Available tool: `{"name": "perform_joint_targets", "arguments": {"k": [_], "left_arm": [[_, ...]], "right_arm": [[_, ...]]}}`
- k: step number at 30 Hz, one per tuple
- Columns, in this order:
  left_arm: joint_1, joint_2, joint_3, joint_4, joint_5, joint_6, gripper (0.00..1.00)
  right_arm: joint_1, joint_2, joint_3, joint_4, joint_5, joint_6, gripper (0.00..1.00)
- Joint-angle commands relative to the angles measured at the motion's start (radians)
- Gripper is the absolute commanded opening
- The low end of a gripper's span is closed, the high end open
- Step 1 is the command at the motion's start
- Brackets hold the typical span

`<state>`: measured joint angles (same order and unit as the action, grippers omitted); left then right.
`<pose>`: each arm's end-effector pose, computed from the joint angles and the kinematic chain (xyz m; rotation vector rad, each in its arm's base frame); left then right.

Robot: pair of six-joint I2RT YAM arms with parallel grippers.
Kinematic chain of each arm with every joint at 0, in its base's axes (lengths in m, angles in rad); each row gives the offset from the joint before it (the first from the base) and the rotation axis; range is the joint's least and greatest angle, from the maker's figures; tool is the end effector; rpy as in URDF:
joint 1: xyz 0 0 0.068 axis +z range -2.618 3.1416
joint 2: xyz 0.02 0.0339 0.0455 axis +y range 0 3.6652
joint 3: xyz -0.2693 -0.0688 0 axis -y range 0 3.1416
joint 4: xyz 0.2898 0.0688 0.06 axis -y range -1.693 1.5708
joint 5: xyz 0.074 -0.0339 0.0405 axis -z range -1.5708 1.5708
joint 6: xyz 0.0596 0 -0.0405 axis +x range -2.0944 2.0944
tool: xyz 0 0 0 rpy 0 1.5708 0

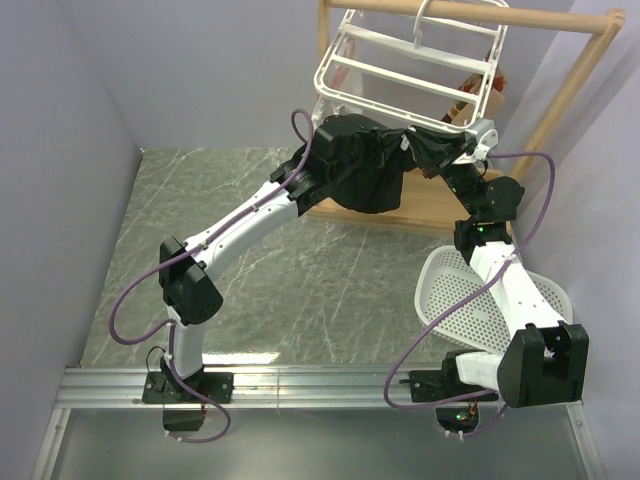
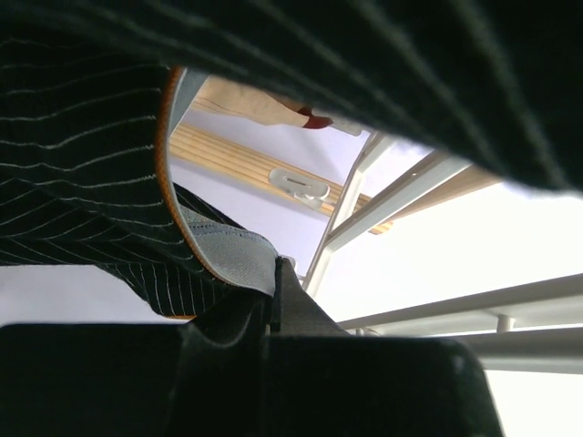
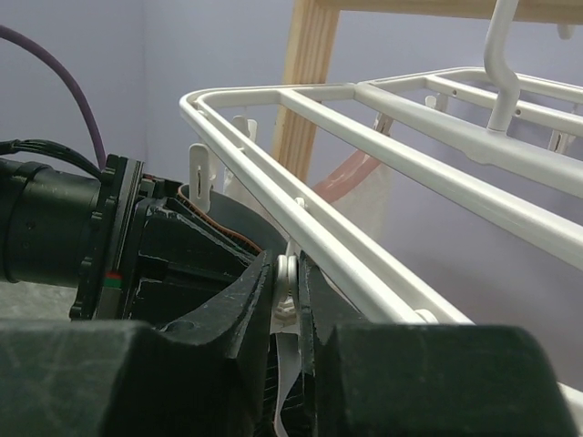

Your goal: Clip the underwear to the hanger

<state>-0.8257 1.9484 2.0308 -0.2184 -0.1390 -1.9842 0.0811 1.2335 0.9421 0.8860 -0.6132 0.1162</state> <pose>0.3688 -0.3876 0.4294 -1.2848 1.7260 -1.8235 0.3235 0.0607 0.4106 -0.5500 0.9604 0.4758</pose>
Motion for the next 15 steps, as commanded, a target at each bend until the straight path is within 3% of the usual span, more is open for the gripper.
{"name": "perform_joint_targets", "arguments": {"k": [1, 3, 11, 15], "left_arm": [[0.000, -0.059, 0.046, 0.004, 0.033, -0.272, 0.00], [0.000, -0.057, 0.048, 0.002, 0.035, -0.272, 0.00], [0.000, -0.052, 0.062, -0.001, 0.035, -0.269, 0.00], [0.000, -0.051, 0.063, 0.002, 0.038, -0.269, 0.00]], "right_arm": [[0.013, 0.012, -0.009, -0.010, -0.005, -0.016, 0.22], [0.013, 0.014, -0.009, -0.010, -0.002, -0.016, 0.29], [0.011, 0.012, -0.002, -0.007, -0.005, -0.006, 0.35], [0.013, 0.009, 0.004, -0.007, -0.010, 0.005, 0.45]]}}
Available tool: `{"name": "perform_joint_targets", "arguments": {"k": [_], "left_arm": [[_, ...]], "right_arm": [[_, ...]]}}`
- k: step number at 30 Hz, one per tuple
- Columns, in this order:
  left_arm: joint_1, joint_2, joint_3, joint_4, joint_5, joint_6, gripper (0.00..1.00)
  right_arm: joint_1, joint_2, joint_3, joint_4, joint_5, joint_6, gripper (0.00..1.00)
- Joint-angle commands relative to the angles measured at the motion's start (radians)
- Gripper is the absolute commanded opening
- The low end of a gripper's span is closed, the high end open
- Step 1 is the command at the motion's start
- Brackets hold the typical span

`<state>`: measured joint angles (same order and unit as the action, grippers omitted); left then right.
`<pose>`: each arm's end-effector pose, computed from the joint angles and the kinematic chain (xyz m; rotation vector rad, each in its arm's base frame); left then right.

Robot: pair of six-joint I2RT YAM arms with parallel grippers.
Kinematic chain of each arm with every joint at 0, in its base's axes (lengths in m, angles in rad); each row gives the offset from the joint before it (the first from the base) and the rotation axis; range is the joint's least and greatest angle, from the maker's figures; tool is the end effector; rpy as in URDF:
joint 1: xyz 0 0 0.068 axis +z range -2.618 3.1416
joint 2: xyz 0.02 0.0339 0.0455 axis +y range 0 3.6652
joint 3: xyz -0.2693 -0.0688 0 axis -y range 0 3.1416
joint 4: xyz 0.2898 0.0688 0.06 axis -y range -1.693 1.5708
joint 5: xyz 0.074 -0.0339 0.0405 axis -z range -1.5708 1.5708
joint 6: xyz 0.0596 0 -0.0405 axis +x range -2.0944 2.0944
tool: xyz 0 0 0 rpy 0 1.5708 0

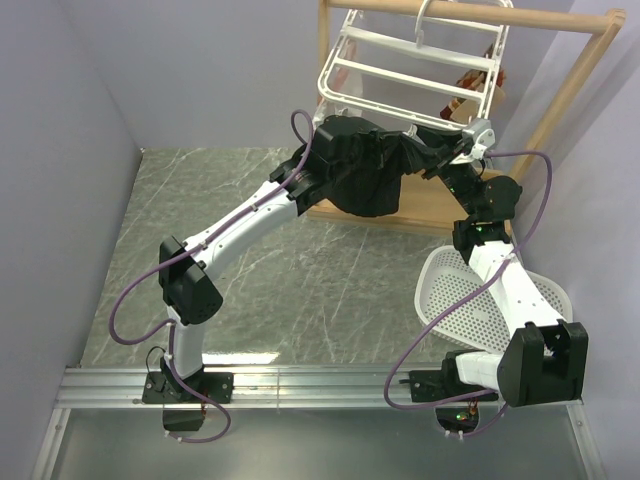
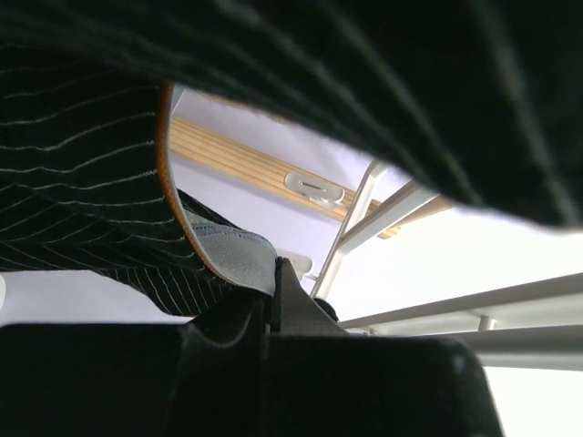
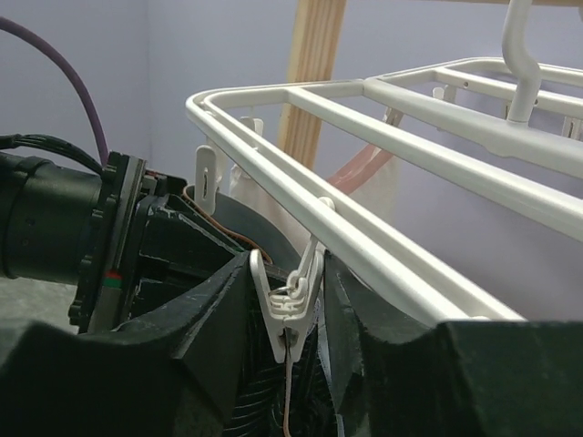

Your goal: Clip the underwear to the hanger

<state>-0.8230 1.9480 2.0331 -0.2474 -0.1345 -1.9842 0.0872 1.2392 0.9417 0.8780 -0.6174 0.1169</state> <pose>0.3691 -0.3862 0.4268 -1.2970 1.7502 -1.7975 0.3252 0.0631 0.4078 -0.5550 0.9726 0.4878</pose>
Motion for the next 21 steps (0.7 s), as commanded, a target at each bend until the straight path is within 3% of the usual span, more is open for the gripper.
{"name": "perform_joint_targets", "arguments": {"k": [1, 7, 11, 14, 21], "left_arm": [[0.001, -0.050, 0.062, 0.030, 0.035, -0.269, 0.00], [0.002, -0.040, 0.079, 0.033, 0.033, -0.269, 0.00], [0.004, -0.035, 0.084, 0.034, 0.036, -0.269, 0.00], [0.007, -0.037, 0.081, 0.037, 0.038, -0.271, 0.00], [0.008, -0.037, 0.072, 0.036, 0.036, -0.263, 0.00]], "right_arm": [[0.006, 0.003, 0.006, 0.001, -0.007, 0.006, 0.47], [0.006, -0.007, 0.012, -0.011, -0.011, 0.012, 0.57], [0.006, -0.017, 0.019, -0.023, -0.010, 0.015, 0.74], [0.006, -0.030, 0.019, -0.040, -0.007, 0.006, 0.80], [0.000, -0.063, 0.012, -0.080, -0.011, -0.008, 0.82]]}}
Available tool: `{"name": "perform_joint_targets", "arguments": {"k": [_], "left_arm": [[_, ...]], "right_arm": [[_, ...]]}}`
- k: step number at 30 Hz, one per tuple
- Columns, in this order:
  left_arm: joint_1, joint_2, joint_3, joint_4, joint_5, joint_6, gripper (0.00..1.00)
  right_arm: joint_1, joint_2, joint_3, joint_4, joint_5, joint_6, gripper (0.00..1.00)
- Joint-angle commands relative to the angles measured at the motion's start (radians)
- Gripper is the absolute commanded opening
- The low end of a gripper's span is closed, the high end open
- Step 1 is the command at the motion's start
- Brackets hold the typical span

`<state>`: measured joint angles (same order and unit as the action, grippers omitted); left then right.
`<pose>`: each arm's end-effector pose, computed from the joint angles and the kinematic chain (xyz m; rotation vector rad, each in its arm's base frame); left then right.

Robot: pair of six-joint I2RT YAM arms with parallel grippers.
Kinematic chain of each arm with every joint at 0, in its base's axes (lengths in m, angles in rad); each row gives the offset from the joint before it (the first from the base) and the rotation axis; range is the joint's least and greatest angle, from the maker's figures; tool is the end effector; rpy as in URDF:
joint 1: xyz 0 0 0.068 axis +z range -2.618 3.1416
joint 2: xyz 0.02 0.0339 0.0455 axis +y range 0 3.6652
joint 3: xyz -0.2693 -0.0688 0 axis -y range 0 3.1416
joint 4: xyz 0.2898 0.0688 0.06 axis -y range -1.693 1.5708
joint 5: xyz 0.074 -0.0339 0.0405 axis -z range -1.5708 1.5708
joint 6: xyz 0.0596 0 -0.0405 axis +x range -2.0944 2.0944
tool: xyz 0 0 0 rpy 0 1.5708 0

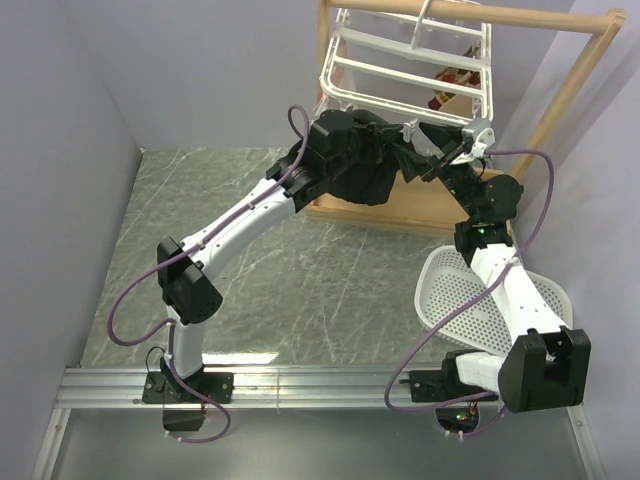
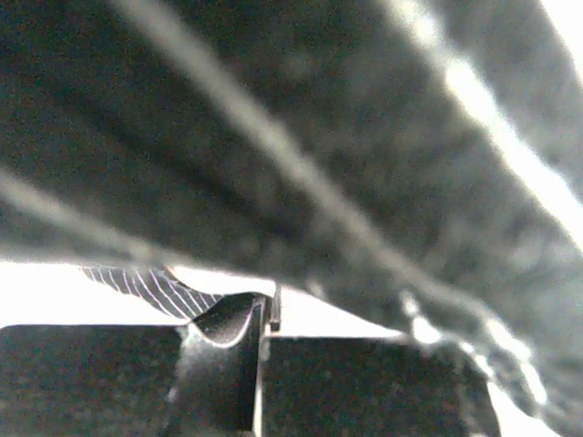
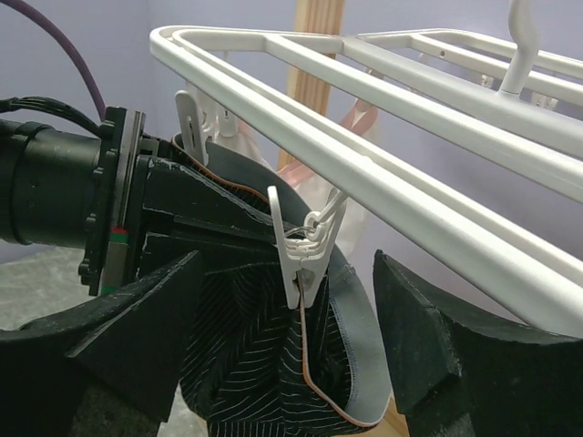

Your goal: Clip the underwear to the hanger

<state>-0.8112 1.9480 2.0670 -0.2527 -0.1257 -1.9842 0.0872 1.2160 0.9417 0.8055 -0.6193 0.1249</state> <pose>0.3716 -0.3804 0.4401 -1.2865 1.7226 -1.8260 0.3231 0.0630 0.4074 -0.5469 1.0230 0.5094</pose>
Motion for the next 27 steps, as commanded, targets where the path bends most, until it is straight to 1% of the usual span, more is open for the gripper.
{"name": "perform_joint_targets", "arguments": {"k": [1, 4, 12, 13, 18, 20, 21, 23, 24, 27], "left_arm": [[-0.005, -0.038, 0.032, 0.044, 0.028, -0.262, 0.00], [-0.005, -0.043, 0.022, 0.044, 0.026, -0.258, 0.01], [-0.005, -0.055, -0.019, 0.047, 0.024, -0.240, 0.15], [-0.005, -0.061, -0.033, 0.050, 0.023, -0.237, 0.18], [-0.008, -0.081, -0.090, 0.070, 0.011, -0.205, 0.25], [-0.011, -0.096, -0.123, 0.085, 0.000, -0.183, 0.30], [-0.011, -0.103, -0.134, 0.087, -0.002, -0.180, 0.32], [-0.011, -0.119, -0.165, 0.095, -0.009, -0.163, 0.38], [-0.011, -0.132, -0.188, 0.107, -0.012, -0.156, 0.43], [-0.011, -0.150, -0.225, 0.127, -0.022, -0.120, 0.50]], "right_arm": [[-0.003, -0.050, 0.011, -0.021, -0.013, -0.019, 0.82], [-0.009, -0.068, 0.011, -0.072, -0.026, -0.033, 0.82], [-0.038, -0.148, 0.016, -0.248, -0.063, -0.093, 0.83], [-0.043, -0.153, 0.019, -0.281, -0.077, -0.093, 0.83], [-0.082, -0.190, 0.019, -0.350, -0.137, -0.097, 0.83], [-0.081, -0.203, 0.013, -0.379, -0.164, -0.111, 0.83], [-0.107, -0.210, 0.009, -0.388, -0.174, -0.113, 0.83], [-0.118, -0.220, 0.008, -0.413, -0.203, -0.116, 0.83], [-0.128, -0.223, 0.006, -0.434, -0.212, -0.116, 0.82], [-0.144, -0.233, 0.008, -0.463, -0.243, -0.116, 0.82]]}}
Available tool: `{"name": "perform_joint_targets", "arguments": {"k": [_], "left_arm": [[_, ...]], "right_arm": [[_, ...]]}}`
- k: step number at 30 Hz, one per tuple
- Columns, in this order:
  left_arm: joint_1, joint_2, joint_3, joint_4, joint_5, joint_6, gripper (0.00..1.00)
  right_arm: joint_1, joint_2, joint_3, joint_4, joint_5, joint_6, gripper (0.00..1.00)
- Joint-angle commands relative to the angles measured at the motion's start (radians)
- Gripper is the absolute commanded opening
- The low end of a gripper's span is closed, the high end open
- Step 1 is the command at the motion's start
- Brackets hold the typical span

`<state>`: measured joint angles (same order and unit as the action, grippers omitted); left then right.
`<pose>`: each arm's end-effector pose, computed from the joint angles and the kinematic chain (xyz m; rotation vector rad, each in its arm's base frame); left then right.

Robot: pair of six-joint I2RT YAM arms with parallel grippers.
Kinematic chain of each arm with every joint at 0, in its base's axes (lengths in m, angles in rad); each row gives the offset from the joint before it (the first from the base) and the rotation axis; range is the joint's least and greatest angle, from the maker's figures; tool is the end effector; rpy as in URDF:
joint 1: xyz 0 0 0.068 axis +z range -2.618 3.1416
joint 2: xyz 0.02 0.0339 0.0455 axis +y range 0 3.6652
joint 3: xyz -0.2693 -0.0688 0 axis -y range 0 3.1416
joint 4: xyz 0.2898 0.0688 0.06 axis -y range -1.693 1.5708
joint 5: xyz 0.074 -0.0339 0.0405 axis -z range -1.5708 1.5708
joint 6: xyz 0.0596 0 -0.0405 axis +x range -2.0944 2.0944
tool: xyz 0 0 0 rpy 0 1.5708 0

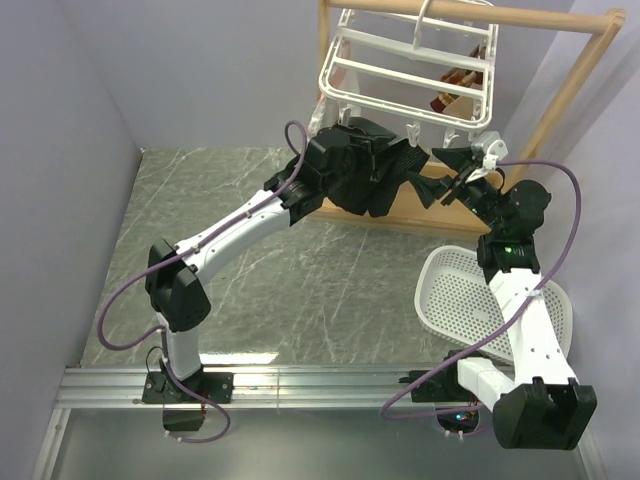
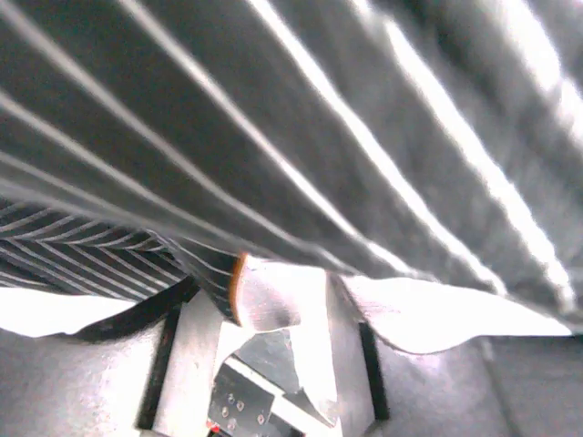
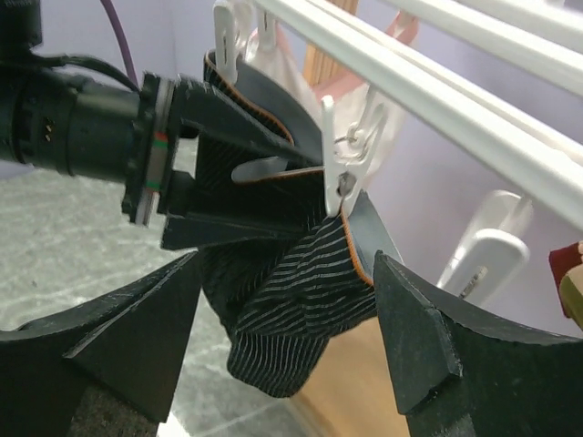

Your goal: Clip the underwear to the hanger

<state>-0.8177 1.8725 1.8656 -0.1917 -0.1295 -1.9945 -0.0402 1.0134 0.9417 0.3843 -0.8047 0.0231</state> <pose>0.3617 -0.3746 0.4024 -1.3269 1.7768 -1.7651 0.2821 0.0316 0.4166 -0.6551 1.2064 0.4904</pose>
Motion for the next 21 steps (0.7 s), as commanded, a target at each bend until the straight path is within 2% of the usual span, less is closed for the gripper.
{"name": "perform_joint_targets", "arguments": {"k": [1, 3, 10, 12, 16, 21], "left_arm": [[-0.003, -0.091, -0.055, 0.086, -0.019, -0.099, 0.52], [-0.005, -0.107, -0.086, 0.095, -0.018, -0.061, 0.54], [-0.009, -0.222, -0.304, 0.213, -0.024, 0.120, 0.71], [-0.009, -0.265, -0.379, 0.242, -0.025, 0.158, 0.80], [-0.009, -0.357, -0.522, 0.302, -0.028, 0.333, 0.99], [0.005, -0.482, -0.673, 0.264, -0.032, 0.482, 0.99]], "right_arm": [[-0.029, -0.038, 0.009, -0.050, -0.063, -0.040, 0.82], [-0.041, -0.041, 0.011, -0.068, -0.089, -0.045, 0.82], [-0.072, -0.055, 0.040, -0.142, -0.125, -0.074, 0.82], [-0.076, -0.058, 0.043, -0.171, -0.129, -0.078, 0.82], [-0.082, -0.078, 0.054, -0.232, -0.126, -0.092, 0.82], [-0.102, -0.113, 0.057, -0.326, -0.125, -0.092, 0.82]]}}
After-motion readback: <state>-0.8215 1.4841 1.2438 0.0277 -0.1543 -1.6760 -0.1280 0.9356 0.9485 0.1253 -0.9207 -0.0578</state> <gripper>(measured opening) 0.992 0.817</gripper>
